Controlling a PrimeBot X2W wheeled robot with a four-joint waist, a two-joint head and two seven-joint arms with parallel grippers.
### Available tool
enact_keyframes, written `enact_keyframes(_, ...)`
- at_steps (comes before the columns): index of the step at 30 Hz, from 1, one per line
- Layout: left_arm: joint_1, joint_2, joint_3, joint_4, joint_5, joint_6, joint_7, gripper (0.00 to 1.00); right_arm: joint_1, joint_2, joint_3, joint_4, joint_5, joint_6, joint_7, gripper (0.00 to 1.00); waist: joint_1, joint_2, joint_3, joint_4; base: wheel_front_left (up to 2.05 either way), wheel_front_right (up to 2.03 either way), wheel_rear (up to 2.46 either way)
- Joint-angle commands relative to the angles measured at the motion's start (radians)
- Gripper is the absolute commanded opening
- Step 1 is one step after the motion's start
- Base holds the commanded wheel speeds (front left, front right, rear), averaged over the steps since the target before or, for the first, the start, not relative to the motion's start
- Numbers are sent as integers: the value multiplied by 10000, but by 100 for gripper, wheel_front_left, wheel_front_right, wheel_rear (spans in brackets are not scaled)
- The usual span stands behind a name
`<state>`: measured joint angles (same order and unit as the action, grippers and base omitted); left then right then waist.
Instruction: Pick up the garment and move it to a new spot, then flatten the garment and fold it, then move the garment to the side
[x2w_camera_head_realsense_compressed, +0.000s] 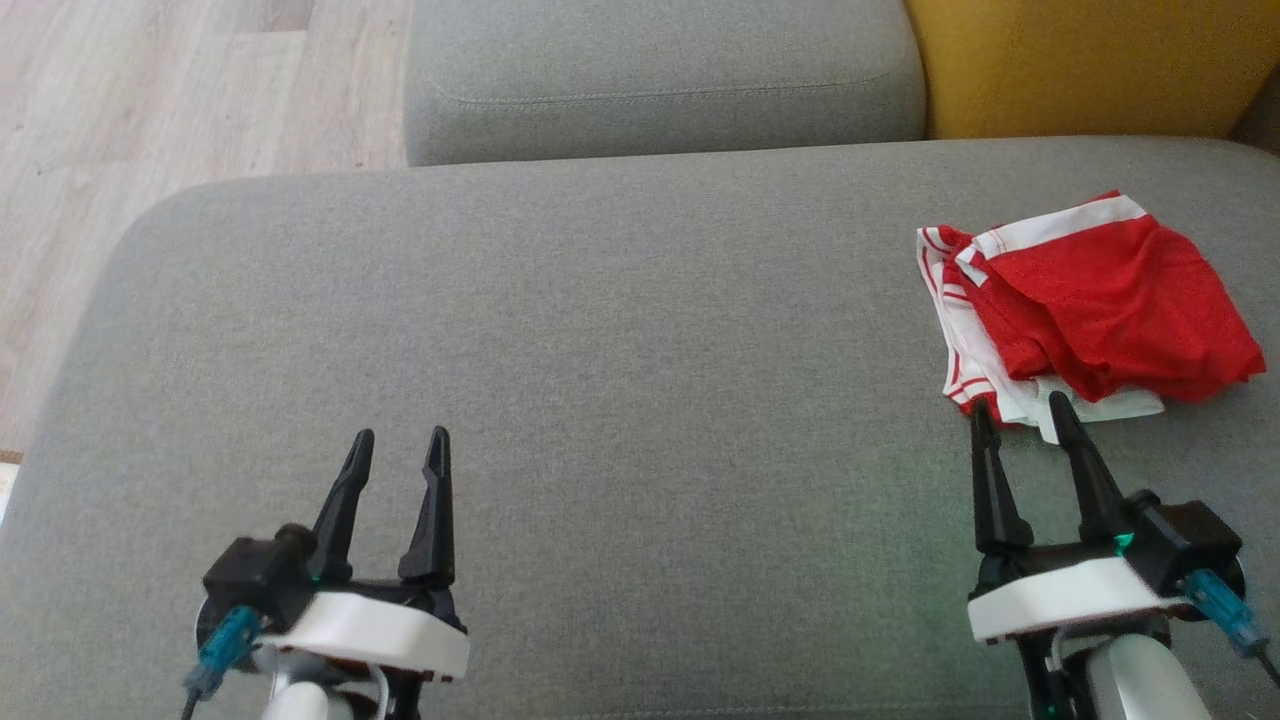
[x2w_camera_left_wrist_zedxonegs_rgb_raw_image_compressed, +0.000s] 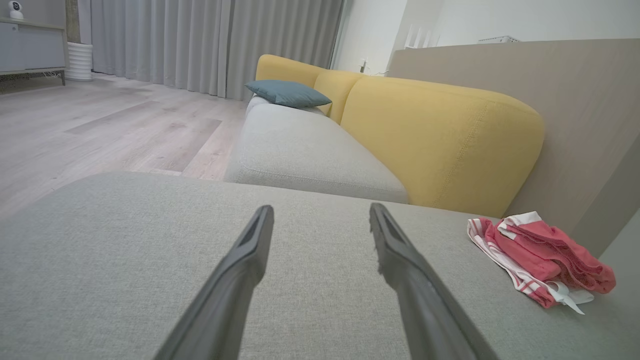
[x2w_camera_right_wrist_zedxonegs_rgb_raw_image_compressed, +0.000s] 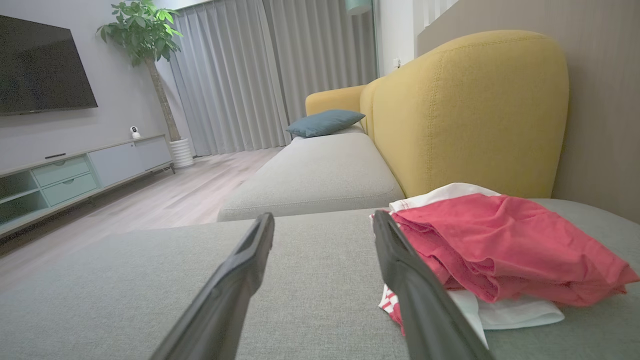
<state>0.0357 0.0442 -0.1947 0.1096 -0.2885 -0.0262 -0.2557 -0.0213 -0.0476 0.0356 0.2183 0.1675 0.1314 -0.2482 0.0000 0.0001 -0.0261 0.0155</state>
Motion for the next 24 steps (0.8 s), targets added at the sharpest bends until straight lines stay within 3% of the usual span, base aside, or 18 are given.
enact_keyframes(1, -378, 60, 323, -408, 111, 74, -61, 100, -216, -27, 248, -390, 58, -7, -134, 100, 0, -1, 6, -15, 0, 0, 0)
enact_keyframes(24, -241, 60, 433, -572, -5, 307, -61, 100, -261, -26, 383, -330, 580, -7, -135, 100, 0, -1, 52, -147, 0, 0, 0)
